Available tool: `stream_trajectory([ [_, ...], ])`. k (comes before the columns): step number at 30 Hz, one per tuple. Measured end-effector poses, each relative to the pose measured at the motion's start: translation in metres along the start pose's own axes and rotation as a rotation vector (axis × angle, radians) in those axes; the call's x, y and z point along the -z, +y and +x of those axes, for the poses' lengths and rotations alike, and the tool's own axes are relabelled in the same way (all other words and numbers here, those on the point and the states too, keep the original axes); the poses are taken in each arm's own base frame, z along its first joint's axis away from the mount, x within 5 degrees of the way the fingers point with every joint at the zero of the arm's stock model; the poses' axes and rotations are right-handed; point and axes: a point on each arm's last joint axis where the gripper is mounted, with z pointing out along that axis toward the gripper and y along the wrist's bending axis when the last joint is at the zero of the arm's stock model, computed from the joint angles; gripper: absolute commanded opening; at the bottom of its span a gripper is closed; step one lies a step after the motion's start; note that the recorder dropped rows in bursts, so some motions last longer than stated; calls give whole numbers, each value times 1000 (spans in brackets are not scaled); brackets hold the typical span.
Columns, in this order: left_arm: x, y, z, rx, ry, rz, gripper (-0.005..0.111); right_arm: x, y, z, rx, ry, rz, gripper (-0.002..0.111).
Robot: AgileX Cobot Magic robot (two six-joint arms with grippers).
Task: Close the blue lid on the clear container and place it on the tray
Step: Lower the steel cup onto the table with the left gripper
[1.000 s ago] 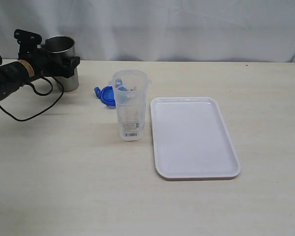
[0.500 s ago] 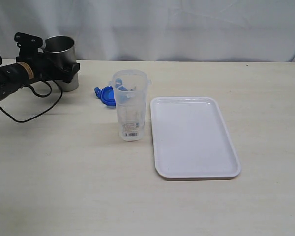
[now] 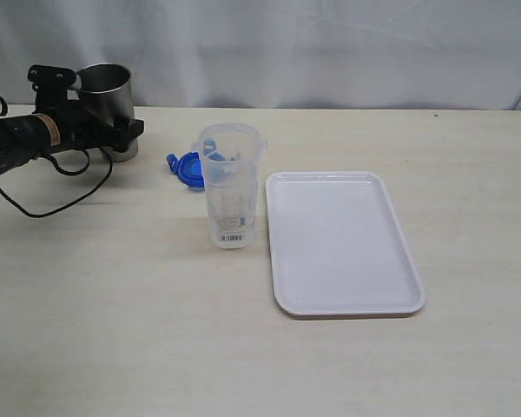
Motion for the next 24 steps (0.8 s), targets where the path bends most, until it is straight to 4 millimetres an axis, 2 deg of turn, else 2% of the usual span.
stream_trajectory([
  [11, 5, -3, 7, 21, 28, 2, 104, 0, 0, 0, 0, 0, 0, 5],
  [18, 24, 6, -6, 21, 9, -27, 104, 0, 0, 0, 0, 0, 0, 5],
  [24, 38, 7, -3, 29, 24, -35, 104, 0, 0, 0, 0, 0, 0, 5],
])
